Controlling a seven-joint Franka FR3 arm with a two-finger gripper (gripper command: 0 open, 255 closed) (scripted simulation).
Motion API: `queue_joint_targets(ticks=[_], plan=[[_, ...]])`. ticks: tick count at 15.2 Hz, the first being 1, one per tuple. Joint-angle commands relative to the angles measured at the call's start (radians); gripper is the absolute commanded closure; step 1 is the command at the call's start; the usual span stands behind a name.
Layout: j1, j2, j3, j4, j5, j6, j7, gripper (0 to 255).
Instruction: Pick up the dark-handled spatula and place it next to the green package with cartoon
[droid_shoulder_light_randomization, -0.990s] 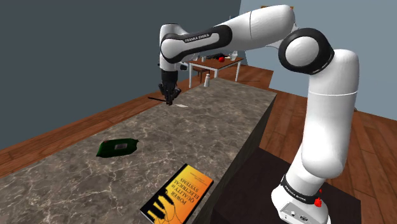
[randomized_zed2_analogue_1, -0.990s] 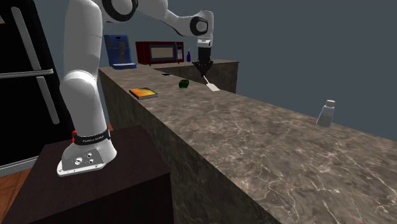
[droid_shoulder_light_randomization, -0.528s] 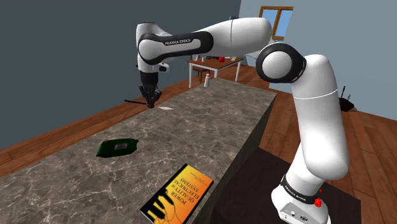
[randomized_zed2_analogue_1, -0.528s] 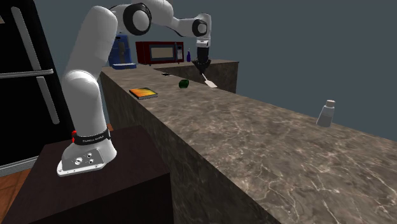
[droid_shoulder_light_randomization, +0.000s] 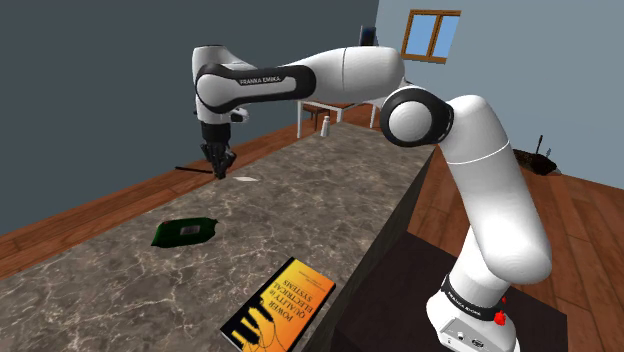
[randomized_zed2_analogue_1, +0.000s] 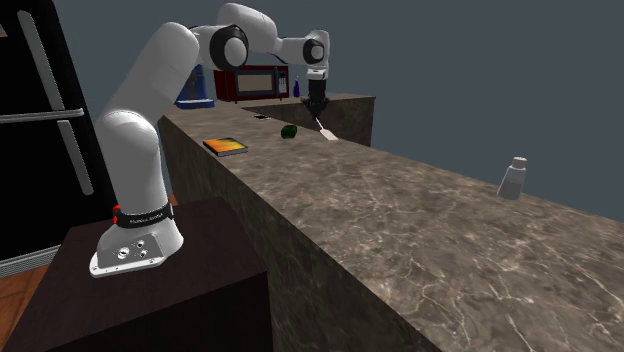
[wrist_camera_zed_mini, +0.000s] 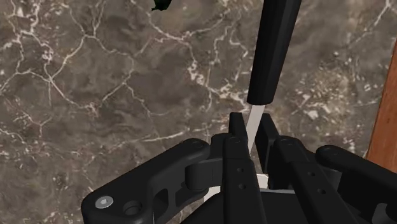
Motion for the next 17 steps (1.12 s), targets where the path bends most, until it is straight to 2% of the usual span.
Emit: queue_joint_targets(ticks=[1,17], plan=[[-0.001,0.003,0.0,-0.021,-0.001,0.025,0.0,255],[-0.007,0.036,-0.005,-0.171,-0.006,0.206,-0.002,255]])
